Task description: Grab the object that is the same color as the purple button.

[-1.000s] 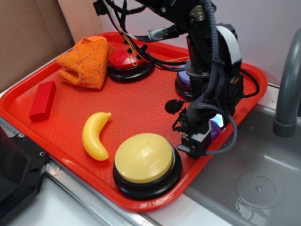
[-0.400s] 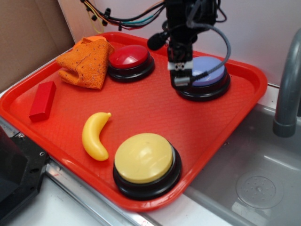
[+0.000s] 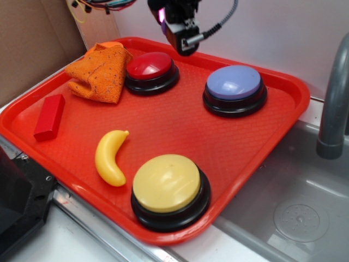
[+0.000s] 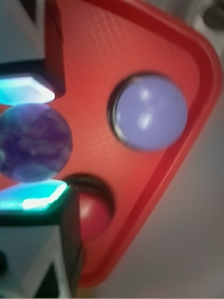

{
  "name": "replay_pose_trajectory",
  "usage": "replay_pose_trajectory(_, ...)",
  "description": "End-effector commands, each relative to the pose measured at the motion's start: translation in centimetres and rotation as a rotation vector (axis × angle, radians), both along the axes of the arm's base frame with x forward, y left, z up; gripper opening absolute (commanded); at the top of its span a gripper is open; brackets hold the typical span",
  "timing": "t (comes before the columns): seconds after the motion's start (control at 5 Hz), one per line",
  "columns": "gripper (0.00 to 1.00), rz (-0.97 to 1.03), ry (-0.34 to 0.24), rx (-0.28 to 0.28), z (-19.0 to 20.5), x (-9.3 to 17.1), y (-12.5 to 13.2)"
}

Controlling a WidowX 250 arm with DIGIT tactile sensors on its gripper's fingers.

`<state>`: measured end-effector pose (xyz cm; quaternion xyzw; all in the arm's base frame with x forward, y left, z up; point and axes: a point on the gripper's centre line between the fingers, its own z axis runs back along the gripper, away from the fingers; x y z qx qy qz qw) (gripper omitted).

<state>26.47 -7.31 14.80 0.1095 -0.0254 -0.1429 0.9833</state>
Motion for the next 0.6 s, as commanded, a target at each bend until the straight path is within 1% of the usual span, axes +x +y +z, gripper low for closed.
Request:
replay_pose_trajectory(0.0,0.00,0.252,0.003,-0.161,4.0,-1.8,1.1)
replay_pose_trajectory(0.2,0.00,0.356,0.008,-0.233,4.1,-2.3,2.6)
replay_pose_trajectory(0.4,0.00,0.374,-0.016,-0.247,4.1,-2.7,2.5)
